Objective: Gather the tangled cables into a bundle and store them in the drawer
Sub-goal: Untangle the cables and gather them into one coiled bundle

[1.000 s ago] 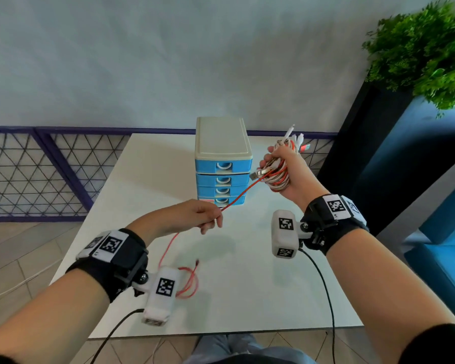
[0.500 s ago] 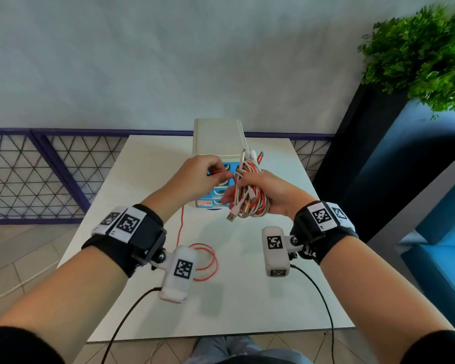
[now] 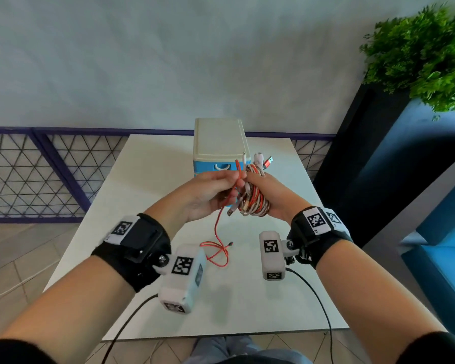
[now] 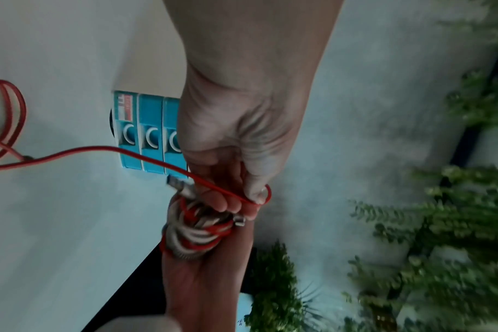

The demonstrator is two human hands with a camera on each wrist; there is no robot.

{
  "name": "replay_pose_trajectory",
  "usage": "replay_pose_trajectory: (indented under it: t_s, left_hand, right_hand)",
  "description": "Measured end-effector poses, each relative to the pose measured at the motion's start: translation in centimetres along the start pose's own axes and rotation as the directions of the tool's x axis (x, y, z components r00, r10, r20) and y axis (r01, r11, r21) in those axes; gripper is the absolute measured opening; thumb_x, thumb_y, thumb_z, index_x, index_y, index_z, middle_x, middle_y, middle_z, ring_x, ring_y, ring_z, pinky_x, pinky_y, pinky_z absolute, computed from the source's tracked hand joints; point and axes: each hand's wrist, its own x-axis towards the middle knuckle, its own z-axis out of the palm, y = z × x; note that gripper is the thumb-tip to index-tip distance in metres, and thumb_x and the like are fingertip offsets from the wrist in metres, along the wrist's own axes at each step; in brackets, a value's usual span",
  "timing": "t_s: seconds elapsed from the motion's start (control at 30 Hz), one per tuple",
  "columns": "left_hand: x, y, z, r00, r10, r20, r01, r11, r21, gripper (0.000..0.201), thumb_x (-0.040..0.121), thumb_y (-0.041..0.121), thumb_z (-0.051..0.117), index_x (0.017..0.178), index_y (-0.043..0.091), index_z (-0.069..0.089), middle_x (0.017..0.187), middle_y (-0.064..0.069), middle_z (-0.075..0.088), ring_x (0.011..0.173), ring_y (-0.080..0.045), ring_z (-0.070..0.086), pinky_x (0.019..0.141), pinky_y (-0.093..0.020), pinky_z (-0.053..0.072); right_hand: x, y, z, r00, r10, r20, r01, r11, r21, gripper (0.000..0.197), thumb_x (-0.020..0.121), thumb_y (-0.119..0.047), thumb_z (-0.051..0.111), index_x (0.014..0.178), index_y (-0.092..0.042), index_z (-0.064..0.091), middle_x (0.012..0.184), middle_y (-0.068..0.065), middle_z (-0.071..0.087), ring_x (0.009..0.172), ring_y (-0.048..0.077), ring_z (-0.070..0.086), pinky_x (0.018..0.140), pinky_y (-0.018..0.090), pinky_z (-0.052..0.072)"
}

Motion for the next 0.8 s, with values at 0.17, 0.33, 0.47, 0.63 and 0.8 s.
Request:
replay_pose_trajectory:
  t_s: [0.17,0.33,0.47,0.63,0.8]
  left_hand:
    - [0.5,-0.9,1.3,0.997,0.046,-0.068,-0.038,0.993,0.112,0.021,0.093,0.02,0.058,0.079,0.008,0.068,0.068,-0.001,0.063,0.058,-0.007,0.057,0.057,-0.016,0.052]
    - [0.3,-0.9,1.1,0.997,0.036,-0.07,-0.021,0.978,0.207,0.019,0.089,0.021,0.063,0.076,0.008,0.068,0.065,-0.001,0.065,0.058,-0.01,0.057,0.055,-0.018,0.05]
    - [0.1,-0.3,1.2,0.996,0.011,-0.085,0.021,0.928,0.371,0.011,0.088,0.013,0.063,0.08,0.007,0.067,0.062,0.001,0.067,0.05,-0.008,0.058,0.052,-0.02,0.051]
    - [-0.8,-0.1,0.9,0.993,-0.118,-0.01,0.113,0.929,0.353,0.021,0.097,0.027,0.049,0.078,0.018,0.05,0.054,0.007,0.044,0.039,-0.006,0.033,0.04,-0.017,0.031]
    - [-2.8,-1.8,-2.0,0.9,-0.406,0.159,0.326,0.868,0.374,0.022,0.099,0.028,0.041,0.083,0.019,0.053,0.054,0.008,0.031,0.042,-0.006,0.023,0.044,-0.017,0.026]
  right_hand:
    - [-0.3,-0.2,0.5,0.992,0.063,0.111,-0.083,0.979,0.184,0.041,0.084,-0.049,0.059,0.069,-0.012,0.053,0.051,0.001,0.054,0.047,0.014,0.057,0.056,0.027,0.05]
    - [-0.7,0.0,0.6,0.987,0.081,0.139,-0.108,0.973,0.205,0.051,0.084,-0.061,0.053,0.077,-0.012,0.062,0.053,0.003,0.054,0.053,0.018,0.057,0.062,0.03,0.05]
    - [-0.4,0.3,1.3,0.996,0.007,0.085,-0.015,0.996,0.088,0.031,0.092,-0.028,0.06,0.067,-0.011,0.061,0.048,0.004,0.051,0.047,0.019,0.056,0.053,0.029,0.052]
    - [0.2,0.2,1.2,0.973,-0.084,-0.215,0.069,0.995,-0.076,0.01,0.088,-0.015,0.062,0.08,-0.009,0.059,0.061,0.009,0.06,0.05,0.018,0.061,0.05,0.027,0.052]
    - [0.7,-0.9,-1.7,0.89,-0.118,-0.44,0.146,0.989,0.029,0.01,0.087,-0.015,0.062,0.083,-0.007,0.059,0.071,0.01,0.065,0.063,0.021,0.065,0.074,0.042,0.057]
